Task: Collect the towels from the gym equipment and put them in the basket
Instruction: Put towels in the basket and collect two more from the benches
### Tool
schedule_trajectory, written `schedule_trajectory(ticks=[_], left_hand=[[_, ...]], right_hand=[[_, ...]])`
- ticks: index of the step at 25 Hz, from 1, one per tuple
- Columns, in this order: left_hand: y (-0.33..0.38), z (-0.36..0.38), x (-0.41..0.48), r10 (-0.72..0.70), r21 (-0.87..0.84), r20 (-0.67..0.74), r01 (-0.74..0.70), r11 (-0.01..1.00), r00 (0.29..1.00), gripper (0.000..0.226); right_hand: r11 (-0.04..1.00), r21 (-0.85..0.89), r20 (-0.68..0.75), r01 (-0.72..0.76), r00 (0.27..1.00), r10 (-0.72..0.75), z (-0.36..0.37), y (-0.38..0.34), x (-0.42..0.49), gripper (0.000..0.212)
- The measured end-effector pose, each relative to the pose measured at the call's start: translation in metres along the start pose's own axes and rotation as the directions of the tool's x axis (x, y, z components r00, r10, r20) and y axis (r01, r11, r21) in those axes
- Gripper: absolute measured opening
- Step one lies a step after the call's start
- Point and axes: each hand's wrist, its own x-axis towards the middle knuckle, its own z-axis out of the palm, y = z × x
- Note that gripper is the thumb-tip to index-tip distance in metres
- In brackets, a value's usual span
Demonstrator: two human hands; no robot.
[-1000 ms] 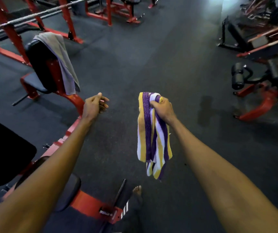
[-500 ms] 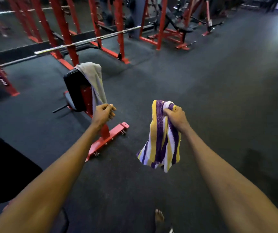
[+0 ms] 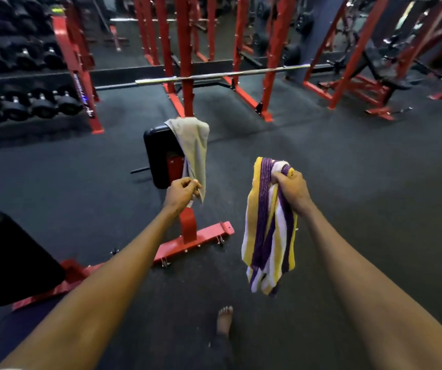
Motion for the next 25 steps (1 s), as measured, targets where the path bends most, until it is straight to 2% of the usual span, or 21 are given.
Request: schedule_trajectory(ticks=[3, 6, 9, 10, 13, 15, 18, 20, 22, 23, 25], left_hand=[[-0.003, 0.01, 0.082, -0.014, 0.048, -0.109, 0.019, 0.999, 0.994, 0.026], [0.005, 0.024, 0.166, -0.047, 0.014, -0.161, 0.05, 0.999, 0.986, 0.022], [0.016, 0.026, 0.242, -0.108, 0.09, -0.242, 0.133, 0.987, 0.964, 0.021], [0.018, 0.024, 0.265, -0.121, 0.104, -0.284, 0.156, 0.982, 0.951, 0.025], [0.016, 0.022, 0.327, -0.176, 0.226, -0.332, 0.259, 0.939, 0.927, 0.063], [0.013, 0.025, 0.363, -0.148, 0.471, -0.288, 0.275, 0.838, 0.946, 0.072], [0.012, 0.034, 0.407, -0.053, 0.771, -0.162, 0.16, 0.616, 0.985, 0.083], [0.008, 0.042, 0.432, -0.114, 0.854, -0.132, 0.171, 0.492, 0.985, 0.101], [-0.005, 0.049, 0.452, -0.238, 0.86, -0.167, 0.259, 0.44, 0.957, 0.11], [-0.01, 0.052, 0.461, -0.259, 0.859, -0.192, 0.29, 0.423, 0.947, 0.106], [-0.014, 0.053, 0.476, -0.182, 0.887, -0.197, 0.254, 0.386, 0.963, 0.076]], right_hand=[[1.0, 0.03, -0.001, 0.006, 1.0, -0.006, 0.02, 0.002, 0.084, 0.025], [1.0, 0.013, 0.034, -0.024, 0.999, 0.024, 0.045, -0.007, 0.173, 0.024], [1.0, -0.01, 0.092, -0.015, 0.996, 0.016, 0.068, -0.018, 0.25, 0.02], [1.0, -0.009, 0.106, -0.013, 0.994, 0.014, 0.075, -0.02, 0.27, 0.02], [1.0, -0.021, 0.162, -0.005, 0.987, 0.008, 0.087, -0.017, 0.323, 0.021], [0.999, -0.038, 0.19, -0.012, 0.982, 0.019, 0.093, -0.013, 0.359, 0.022], [0.999, -0.047, 0.232, -0.016, 0.972, 0.026, 0.103, -0.01, 0.415, 0.019], [0.998, -0.056, 0.263, -0.006, 0.965, 0.02, 0.111, -0.011, 0.452, 0.019], [0.997, -0.07, 0.308, 0.009, 0.951, 0.014, 0.119, -0.014, 0.489, 0.021], [0.997, -0.075, 0.332, 0.014, 0.943, 0.011, 0.124, -0.016, 0.506, 0.021], [0.997, -0.068, 0.363, 0.019, 0.932, 0.007, 0.132, -0.019, 0.535, 0.021]])
